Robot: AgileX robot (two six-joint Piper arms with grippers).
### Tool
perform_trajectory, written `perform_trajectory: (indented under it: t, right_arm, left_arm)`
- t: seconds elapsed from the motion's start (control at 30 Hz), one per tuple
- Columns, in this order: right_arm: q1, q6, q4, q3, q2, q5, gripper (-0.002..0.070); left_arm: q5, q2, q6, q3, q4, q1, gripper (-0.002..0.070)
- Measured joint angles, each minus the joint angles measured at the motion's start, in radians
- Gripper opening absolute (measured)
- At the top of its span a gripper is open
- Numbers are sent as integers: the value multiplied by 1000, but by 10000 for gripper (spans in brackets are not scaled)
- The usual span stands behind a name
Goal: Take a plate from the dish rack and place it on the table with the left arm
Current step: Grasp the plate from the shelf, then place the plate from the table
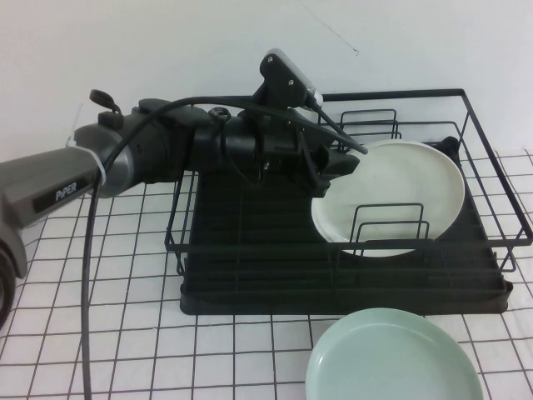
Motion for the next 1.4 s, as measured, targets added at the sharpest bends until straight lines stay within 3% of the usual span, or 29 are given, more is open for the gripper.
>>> perform_trajectory:
  t: [0.33, 0.5, 0.67, 0.93, 1.13, 1.27, 1.4]
  right_arm:
    - [0, 0, 0, 0, 0, 0, -1]
    - [0, 0, 0, 0, 0, 0, -1]
    - [0, 0, 0, 0, 0, 0, -1]
    - [0, 0, 0, 0, 0, 0, -1]
    - [0, 0, 0, 0, 0, 0, -1]
    - [0, 0, 0, 0, 0, 0, -1]
    - [0, 0, 0, 0, 0, 0, -1]
  left_arm:
    - [6, 42, 10, -13, -17, 0, 400]
    - [17, 47, 12, -13, -17, 0, 276]
    - [21, 47, 15, -14, -15, -4, 102]
    - [28, 14, 19, -14, 2, -4, 99]
    - [14, -149, -7, -14, 4, -4, 90]
    - [38, -259, -127, -14, 55, -9, 70]
    - [123, -375, -509, -14, 273, -10, 70]
